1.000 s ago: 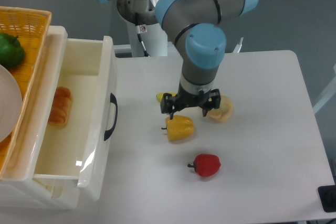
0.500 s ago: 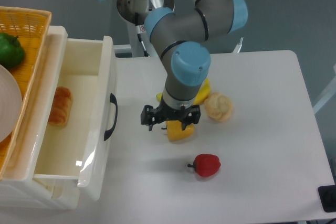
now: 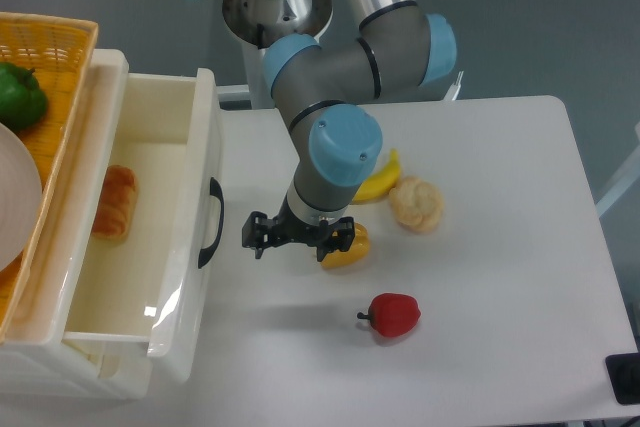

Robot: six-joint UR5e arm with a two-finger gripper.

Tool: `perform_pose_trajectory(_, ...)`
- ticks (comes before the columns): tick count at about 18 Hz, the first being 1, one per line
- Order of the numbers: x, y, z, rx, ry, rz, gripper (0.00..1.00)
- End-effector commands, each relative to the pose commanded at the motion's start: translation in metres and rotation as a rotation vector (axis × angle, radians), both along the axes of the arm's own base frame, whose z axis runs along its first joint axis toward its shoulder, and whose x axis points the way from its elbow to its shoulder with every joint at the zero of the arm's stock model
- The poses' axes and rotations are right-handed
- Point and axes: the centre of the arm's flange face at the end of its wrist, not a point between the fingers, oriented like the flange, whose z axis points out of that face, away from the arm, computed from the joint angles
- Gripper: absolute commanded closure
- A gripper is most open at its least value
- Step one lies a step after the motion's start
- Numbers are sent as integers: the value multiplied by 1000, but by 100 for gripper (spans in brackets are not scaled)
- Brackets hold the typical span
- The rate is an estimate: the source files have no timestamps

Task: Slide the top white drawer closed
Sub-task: 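Move the gripper sideways to the drawer front beside its black handle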

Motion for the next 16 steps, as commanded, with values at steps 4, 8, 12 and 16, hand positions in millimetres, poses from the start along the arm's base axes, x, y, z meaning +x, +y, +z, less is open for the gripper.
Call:
perform_pose_trajectory(4,7,4,-1,-1,-3,-12,0)
perform_pose_trajectory(8,8,4,-4,-4,-9,-12,0)
perform_pose_trajectory(12,12,2,-3,-6,-11,-15,0)
perform_pose_trajectory(16,14,3,0,4,-17,-16,0)
